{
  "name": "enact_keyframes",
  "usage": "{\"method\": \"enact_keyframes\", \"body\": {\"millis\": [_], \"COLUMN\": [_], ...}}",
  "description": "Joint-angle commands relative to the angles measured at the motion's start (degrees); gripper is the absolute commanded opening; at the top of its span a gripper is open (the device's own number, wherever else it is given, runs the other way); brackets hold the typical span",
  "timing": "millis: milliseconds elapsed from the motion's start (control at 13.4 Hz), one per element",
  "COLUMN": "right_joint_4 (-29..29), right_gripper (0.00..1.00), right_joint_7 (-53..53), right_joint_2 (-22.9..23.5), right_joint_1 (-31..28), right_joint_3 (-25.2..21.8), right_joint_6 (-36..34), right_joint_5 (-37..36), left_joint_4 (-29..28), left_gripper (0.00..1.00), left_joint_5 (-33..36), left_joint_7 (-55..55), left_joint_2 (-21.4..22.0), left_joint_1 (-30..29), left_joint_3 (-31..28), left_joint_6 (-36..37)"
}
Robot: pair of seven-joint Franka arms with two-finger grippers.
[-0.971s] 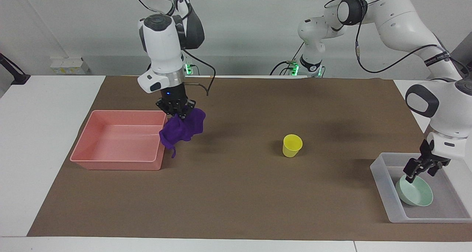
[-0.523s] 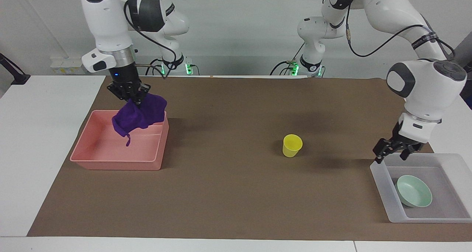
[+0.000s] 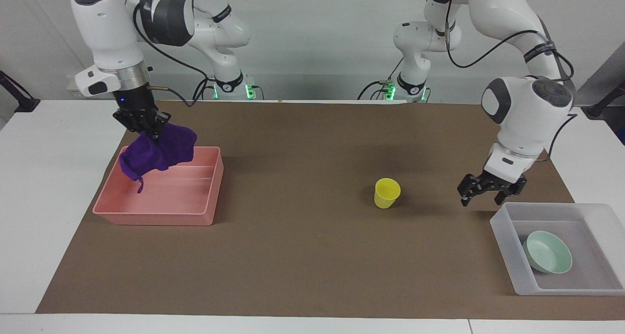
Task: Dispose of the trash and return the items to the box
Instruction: 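Move the cloth into the pink bin while the left gripper grasps the cup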
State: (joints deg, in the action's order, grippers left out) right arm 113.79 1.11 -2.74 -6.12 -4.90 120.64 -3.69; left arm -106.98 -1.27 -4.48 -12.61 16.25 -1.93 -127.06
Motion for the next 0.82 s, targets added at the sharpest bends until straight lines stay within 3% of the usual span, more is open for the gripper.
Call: {"method": "enact_keyframes", "body": {"millis": [0, 374, 448, 523, 598, 672, 747], "right_joint_4": [3.4, 9.7, 10.0, 10.0, 10.1, 10.1, 10.1], "right_gripper": [0.00, 0.00, 0.00, 0.00, 0.00, 0.00, 0.00], "right_joint_7": [0.6, -1.3, -2.2, -3.0, -3.7, -3.7, -3.9], "right_joint_2": [2.6, 6.8, 7.7, 8.3, 9.0, 9.7, 10.3], "right_joint_1": [-1.1, -1.7, -1.4, -1.1, -0.9, -0.9, -0.8], "right_joint_3": [0.8, 0.8, 0.8, 0.8, 0.8, 0.9, 0.9], "right_joint_6": [3.7, 14.4, 15.8, 17.0, 17.5, 17.8, 18.4], "right_joint_5": [0.8, 2.8, 2.8, 2.8, 2.8, 2.8, 2.8], "left_joint_4": [-5.6, -9.8, -10.9, -11.9, -12.3, -12.2, -12.2], "left_gripper": [1.00, 0.91, 0.80, 0.53, 0.18, 0.00, 0.00], "left_joint_5": [1.2, 1.2, 1.2, 1.2, 1.2, 1.2, 1.2], "left_joint_7": [-3.4, -6.3, -6.4, -6.7, -7.6, -9.0, -9.2], "left_joint_2": [2.6, 1.8, 1.8, 1.8, 1.7, 1.5, 1.2], "left_joint_1": [3.8, 6.8, 6.8, 7.0, 7.2, 7.1, 7.2], "left_joint_3": [-0.9, -0.9, -0.8, -0.8, -0.9, -0.9, -0.9], "left_joint_6": [-3.9, -10.4, -11.8, -12.9, -14.3, -15.3, -15.8]}}
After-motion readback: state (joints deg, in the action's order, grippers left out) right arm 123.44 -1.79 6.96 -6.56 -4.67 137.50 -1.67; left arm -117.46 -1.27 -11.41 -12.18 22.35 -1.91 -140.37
